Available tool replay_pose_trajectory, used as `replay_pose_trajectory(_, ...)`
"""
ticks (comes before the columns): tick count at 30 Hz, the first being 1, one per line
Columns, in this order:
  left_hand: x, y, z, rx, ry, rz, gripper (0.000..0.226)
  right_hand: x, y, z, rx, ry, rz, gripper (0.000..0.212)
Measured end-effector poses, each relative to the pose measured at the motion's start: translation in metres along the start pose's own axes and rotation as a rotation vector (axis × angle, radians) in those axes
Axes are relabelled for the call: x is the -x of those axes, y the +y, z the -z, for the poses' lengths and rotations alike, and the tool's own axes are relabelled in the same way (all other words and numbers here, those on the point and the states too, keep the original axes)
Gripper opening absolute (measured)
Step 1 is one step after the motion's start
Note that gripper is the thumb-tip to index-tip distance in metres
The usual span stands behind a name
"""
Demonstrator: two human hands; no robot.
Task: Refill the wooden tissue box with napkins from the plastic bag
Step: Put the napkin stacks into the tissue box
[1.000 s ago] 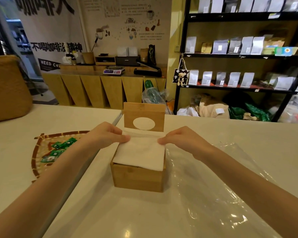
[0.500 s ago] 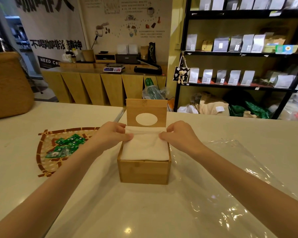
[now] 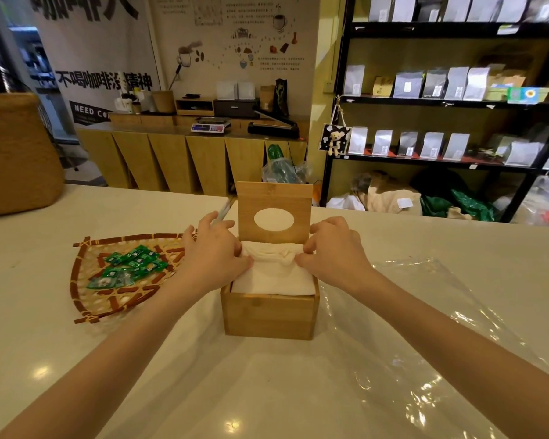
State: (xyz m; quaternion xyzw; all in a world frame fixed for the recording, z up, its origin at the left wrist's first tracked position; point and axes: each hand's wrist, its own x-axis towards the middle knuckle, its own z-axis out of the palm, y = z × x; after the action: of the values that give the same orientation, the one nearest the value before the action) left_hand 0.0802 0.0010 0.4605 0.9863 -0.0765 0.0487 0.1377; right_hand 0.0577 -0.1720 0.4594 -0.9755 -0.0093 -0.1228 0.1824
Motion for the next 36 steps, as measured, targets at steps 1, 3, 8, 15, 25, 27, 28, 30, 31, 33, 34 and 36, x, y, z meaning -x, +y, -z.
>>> replay_pose_trajectory(1,0.001,0.001,0.0,-0.007,-0.011,-0.006,0.025,0.0,-0.001,0.0,0.006,-0.007,-0.003,0.021)
replay_pose_trajectory(3,0.002,0.001,-0.001,-0.029,-0.04,-0.023,0.029,0.0,-0.002,-0.001,0.033,-0.014,0.003,0.022)
replay_pose_trajectory(8,0.003,-0.006,-0.003,0.074,0.013,-0.034,0.026,0.001,-0.003,-0.001,0.116,-0.041,0.039,0.022)
replay_pose_trajectory(15,-0.001,-0.003,-0.007,0.003,-0.001,0.002,0.017,0.002,-0.007,-0.005,0.175,-0.093,0.035,0.019)
replay_pose_trajectory(25,-0.002,0.014,-0.016,-0.332,0.066,0.012,0.022,0.001,-0.022,-0.009,0.405,-0.085,-0.011,0.007)
replay_pose_trajectory(27,0.003,0.018,-0.016,-0.421,0.145,0.023,0.02,0.002,-0.024,-0.01,0.45,-0.023,0.019,0.005)
replay_pose_trajectory(28,0.005,0.019,-0.016,-0.455,0.178,0.025,0.019,0.003,-0.024,-0.01,0.458,0.01,0.039,0.001)
replay_pose_trajectory(30,0.01,0.021,-0.013,-0.48,0.209,0.029,0.021,0.003,-0.019,-0.009,0.426,0.046,0.044,0.01)
replay_pose_trajectory(31,0.011,0.02,-0.011,-0.459,0.212,0.025,0.022,0.002,-0.016,-0.006,0.352,0.038,0.041,0.012)
replay_pose_trajectory(33,0.011,0.015,-0.003,-0.341,0.168,-0.009,0.018,0.001,-0.009,0.005,0.085,-0.09,0.005,0.014)
replay_pose_trajectory(34,0.01,0.012,0.001,-0.258,0.1,-0.025,0.017,0.0,-0.006,0.01,-0.043,-0.207,-0.022,0.017)
replay_pose_trajectory(36,0.008,0.005,0.01,-0.161,-0.093,-0.027,0.023,-0.002,-0.003,0.016,-0.076,-0.418,-0.032,0.029)
